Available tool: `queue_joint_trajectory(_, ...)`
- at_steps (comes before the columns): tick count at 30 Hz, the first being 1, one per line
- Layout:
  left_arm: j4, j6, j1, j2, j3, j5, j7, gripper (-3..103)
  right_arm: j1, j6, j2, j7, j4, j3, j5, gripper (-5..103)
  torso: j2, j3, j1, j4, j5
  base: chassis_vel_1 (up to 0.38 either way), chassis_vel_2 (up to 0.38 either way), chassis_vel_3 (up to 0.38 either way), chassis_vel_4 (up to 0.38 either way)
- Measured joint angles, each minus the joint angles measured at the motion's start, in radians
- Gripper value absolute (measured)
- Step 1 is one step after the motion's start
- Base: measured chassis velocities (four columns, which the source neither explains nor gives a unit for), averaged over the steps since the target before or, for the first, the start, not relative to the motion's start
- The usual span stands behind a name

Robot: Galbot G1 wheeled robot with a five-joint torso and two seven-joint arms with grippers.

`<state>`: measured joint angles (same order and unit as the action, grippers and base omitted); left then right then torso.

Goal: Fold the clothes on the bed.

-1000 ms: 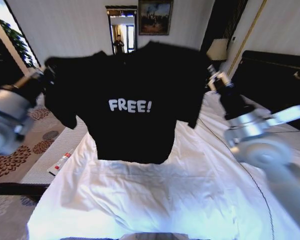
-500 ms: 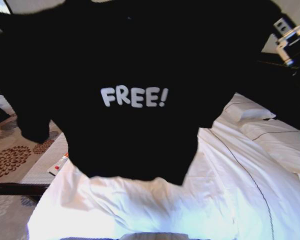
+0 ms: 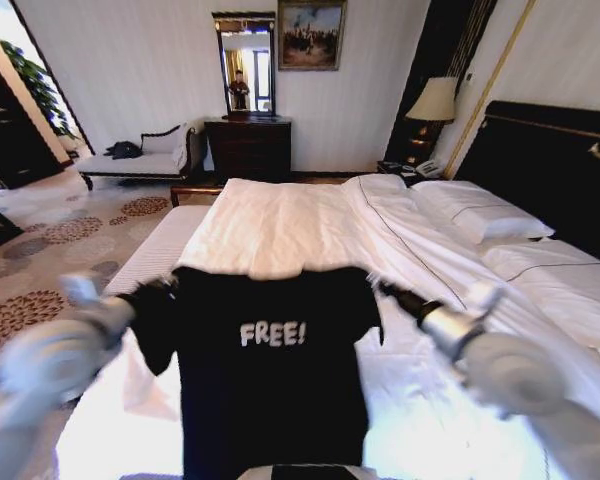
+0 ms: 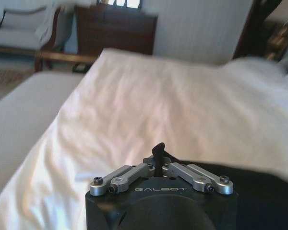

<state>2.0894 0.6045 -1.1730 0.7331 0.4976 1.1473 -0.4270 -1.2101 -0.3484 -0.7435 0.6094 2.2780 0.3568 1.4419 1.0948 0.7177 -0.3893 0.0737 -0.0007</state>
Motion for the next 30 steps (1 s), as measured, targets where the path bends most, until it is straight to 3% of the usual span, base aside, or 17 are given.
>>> queue_joint_trajectory(4,-0.121,-0.019,0.105,0.062,-0.11,-0.068,0.012,1,0.094,0.024,-0.045,-0.041,-0.127,-0.093,-0.056,0,0.0,0.0,0.0,-0.0003,0.0012,0.0,0.0,0.0,0.0)
queue_joint_trajectory(11,-0.264,-0.056,0.229,0.137,-0.199,-0.113,0.026,1,0.22,0.066,-0.102,-0.1,-0.32,-0.192,-0.111,0,0.0,0.0,0.0,-0.0006,0.0008,0.0,0.0,0.0,0.0)
queue_joint_trajectory(15,-0.412,-0.076,0.333,0.211,-0.264,-0.164,0.05,1,0.319,0.091,-0.162,-0.128,-0.477,-0.27,-0.161,0,0.0,0.0,0.0,-0.0006,0.0007,0.0,0.0,0.0,0.0)
queue_joint_trajectory(22,-0.512,-0.093,0.411,0.274,-0.303,-0.217,0.074,1,0.399,0.119,-0.217,-0.163,-0.604,-0.311,-0.198,0,0.0,0.0,0.0,-0.0002,0.0007,0.0,0.0,0.0,0.0)
queue_joint_trajectory(26,-0.586,-0.154,0.457,0.32,-0.301,-0.259,0.118,1,0.457,0.15,-0.258,-0.211,-0.693,-0.314,-0.221,0,0.0,0.0,0.0,-0.0005,0.0006,0.0,0.0,0.0,0.0)
queue_joint_trajectory(30,-0.65,-0.176,0.457,0.349,-0.293,-0.301,0.134,1,0.46,0.154,-0.282,-0.212,-0.752,-0.315,-0.247,0,0.0,0.0,0.0,-0.0004,0.0007,0.0,0.0,0.0,0.0)
